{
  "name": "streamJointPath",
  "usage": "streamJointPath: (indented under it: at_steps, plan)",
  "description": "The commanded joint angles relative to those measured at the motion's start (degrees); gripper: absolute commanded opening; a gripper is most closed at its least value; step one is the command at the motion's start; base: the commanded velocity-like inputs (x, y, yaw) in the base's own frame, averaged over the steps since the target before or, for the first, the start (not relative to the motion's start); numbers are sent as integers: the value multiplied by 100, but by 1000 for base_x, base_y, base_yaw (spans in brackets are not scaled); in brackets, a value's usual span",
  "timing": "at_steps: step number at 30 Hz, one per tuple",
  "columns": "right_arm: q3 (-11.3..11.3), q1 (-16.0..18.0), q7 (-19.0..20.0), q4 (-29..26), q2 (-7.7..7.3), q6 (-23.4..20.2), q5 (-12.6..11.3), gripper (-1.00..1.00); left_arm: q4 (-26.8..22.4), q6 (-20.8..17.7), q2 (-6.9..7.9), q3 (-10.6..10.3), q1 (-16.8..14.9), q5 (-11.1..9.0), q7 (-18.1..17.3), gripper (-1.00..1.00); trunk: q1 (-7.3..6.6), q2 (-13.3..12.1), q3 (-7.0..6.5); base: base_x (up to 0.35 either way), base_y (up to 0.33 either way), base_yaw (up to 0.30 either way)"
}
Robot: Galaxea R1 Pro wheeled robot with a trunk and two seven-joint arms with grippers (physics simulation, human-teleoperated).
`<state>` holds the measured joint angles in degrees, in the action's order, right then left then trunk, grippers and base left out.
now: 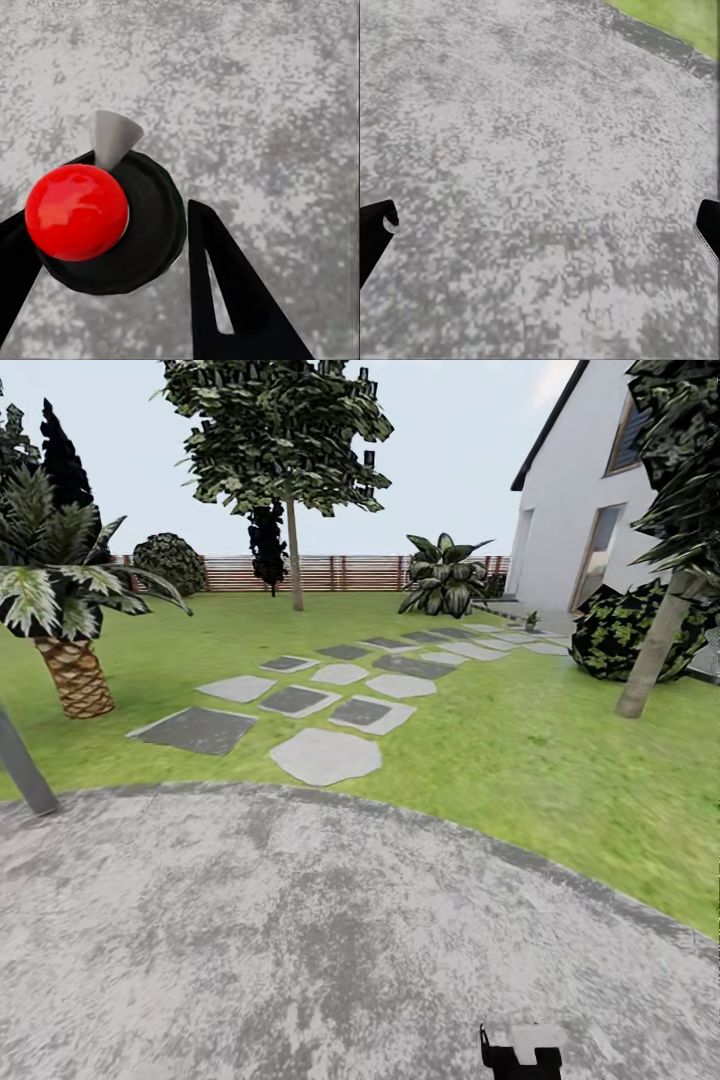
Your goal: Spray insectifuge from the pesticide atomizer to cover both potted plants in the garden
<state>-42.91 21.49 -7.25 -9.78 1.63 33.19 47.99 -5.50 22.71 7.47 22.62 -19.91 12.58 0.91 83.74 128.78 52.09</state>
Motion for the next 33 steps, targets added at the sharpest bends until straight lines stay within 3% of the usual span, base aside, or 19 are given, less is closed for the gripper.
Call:
streamJointPath:
  at_steps: [1,17,33]
  plan:
    - [-24,4,-40,2,3,7,62,100,6,23,0,41,-4,60,12,-100,2,2,5,340,0,-104]
    - [-20,4,-40,2,-5,4,68,100,5,23,0,41,-4,60,14,-100,2,2,5,340,0,-93]
    - [-24,4,-41,2,-11,12,62,100,5,23,0,41,-4,60,12,-100,2,2,5,340,0,-7]
